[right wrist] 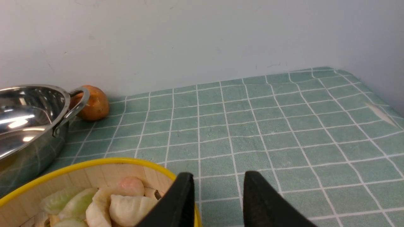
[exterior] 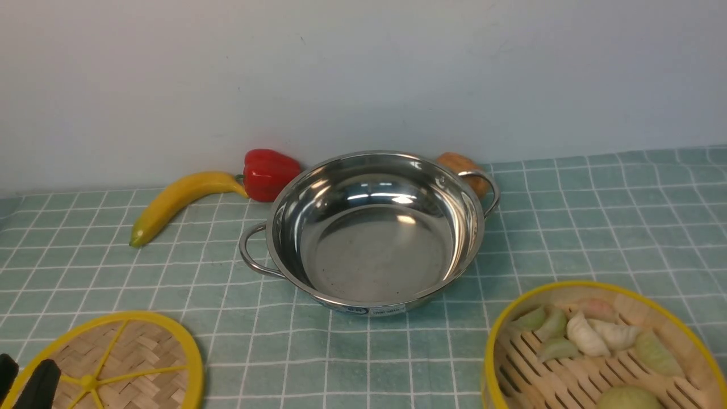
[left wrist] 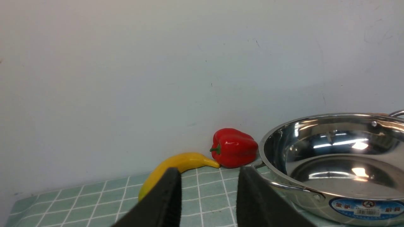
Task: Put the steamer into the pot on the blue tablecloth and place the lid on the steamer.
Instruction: 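Reach for and grasp the rim of the bamboo steamer holding the buns with the right gripper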
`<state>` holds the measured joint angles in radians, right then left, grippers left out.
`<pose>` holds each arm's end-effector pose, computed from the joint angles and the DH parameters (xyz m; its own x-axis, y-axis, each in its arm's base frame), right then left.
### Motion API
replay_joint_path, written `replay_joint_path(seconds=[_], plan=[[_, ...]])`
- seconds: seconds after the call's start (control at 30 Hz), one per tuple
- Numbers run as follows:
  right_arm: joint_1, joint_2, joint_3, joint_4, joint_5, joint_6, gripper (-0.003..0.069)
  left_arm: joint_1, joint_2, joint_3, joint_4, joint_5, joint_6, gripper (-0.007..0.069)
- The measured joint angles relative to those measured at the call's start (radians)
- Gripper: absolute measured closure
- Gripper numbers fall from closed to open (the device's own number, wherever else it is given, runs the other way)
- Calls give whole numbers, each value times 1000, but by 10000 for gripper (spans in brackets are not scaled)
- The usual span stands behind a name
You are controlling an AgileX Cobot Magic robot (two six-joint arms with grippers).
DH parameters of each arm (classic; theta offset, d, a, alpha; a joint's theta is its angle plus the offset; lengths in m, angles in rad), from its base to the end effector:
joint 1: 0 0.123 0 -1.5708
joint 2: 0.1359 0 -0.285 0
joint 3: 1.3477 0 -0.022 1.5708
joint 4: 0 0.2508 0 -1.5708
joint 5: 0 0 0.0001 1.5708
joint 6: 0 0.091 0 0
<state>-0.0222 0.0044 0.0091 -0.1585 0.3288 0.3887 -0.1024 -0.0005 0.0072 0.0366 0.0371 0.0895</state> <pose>0.0542 -0.0059 0.1806 -0.2246 0.2410 -0.9442 0.1282 0.9678 0.2166 0.0565 -0.0057 0.2074 0.0555 0.1207 -0.9911 0.0946 0.9876 0.1256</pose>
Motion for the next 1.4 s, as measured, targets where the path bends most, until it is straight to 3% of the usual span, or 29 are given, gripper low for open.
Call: replay_joint_path(seconds=[0.4, 0.6, 0.7, 0.9, 1.07, 1.2, 1.4], plan=[[0, -1, -5, 33, -68, 20, 419, 0, 0, 0, 0, 0, 0, 382], [0, -3, -208, 123, -116, 23, 419, 0, 0, 0, 0, 0, 0, 382], [0, 0, -351, 174, -46, 23, 419, 0, 0, 0, 0, 0, 0, 382], [0, 72, -546, 300, 272, -34, 419, 0, 0, 0, 0, 0, 0, 382], [0, 99, -641, 530, 558, -54, 419, 0, 0, 0, 0, 0, 0, 382], [0, 99, -643, 685, 601, -54, 419, 0, 0, 0, 0, 0, 0, 382], [0, 99, -648, 783, 623, -86, 419, 0, 0, 0, 0, 0, 0, 382]])
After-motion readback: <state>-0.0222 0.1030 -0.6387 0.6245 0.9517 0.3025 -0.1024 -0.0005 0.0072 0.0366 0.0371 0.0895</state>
